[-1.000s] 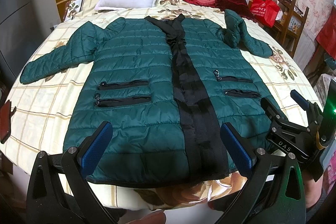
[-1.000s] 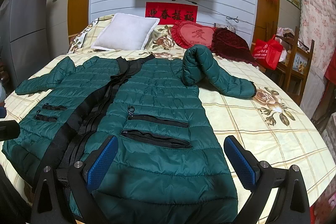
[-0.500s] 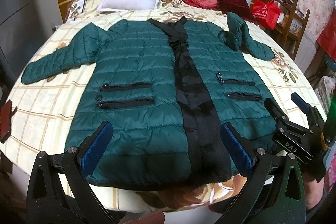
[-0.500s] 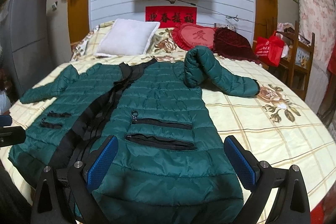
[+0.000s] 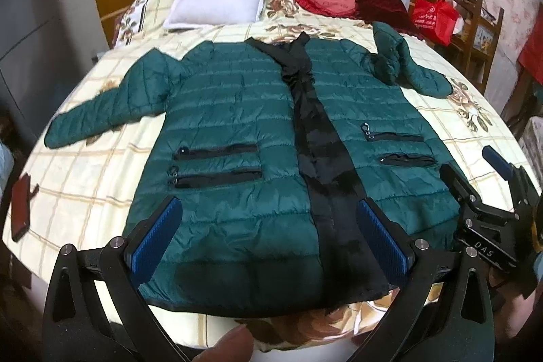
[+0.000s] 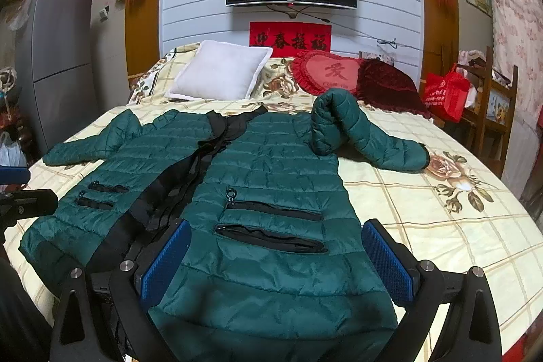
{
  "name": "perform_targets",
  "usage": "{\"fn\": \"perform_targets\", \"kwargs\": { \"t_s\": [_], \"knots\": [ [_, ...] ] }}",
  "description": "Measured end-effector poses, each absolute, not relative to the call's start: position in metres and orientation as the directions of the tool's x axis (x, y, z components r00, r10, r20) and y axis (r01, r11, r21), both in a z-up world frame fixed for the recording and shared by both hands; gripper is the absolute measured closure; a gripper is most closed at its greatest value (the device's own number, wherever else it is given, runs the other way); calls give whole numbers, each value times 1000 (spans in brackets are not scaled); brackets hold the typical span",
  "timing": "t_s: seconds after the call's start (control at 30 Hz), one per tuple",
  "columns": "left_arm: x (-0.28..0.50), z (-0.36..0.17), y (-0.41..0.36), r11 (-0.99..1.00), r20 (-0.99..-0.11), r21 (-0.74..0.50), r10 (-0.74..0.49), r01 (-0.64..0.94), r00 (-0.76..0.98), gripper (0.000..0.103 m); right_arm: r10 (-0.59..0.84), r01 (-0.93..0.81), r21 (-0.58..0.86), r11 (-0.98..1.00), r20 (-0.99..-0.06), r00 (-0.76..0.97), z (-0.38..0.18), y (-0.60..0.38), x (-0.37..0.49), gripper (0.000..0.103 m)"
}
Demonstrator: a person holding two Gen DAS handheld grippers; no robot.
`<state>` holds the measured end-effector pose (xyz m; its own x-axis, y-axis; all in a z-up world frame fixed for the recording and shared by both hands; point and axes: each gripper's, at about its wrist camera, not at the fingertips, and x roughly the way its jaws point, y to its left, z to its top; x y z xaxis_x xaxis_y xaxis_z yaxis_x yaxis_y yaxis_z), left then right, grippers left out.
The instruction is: Fold large clothes
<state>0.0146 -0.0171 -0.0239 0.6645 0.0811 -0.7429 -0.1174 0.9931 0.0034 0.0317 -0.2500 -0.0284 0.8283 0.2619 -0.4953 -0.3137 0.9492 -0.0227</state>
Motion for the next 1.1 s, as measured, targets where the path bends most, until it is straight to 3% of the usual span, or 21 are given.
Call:
{"fn": "perform_targets", "kwargs": {
  "t_s": [0.3,1.1],
  "knots": [
    [9,-15,-9,991,-713,-53,47,-120,700,0,264,-334,-49,941,-509,819,-30,-243,30,3],
    [11,-23,-6,987,-735,-57,60,-150,675,0,243,-316,-50,948,-527,814,-31,-246,33,3]
  ]
}}
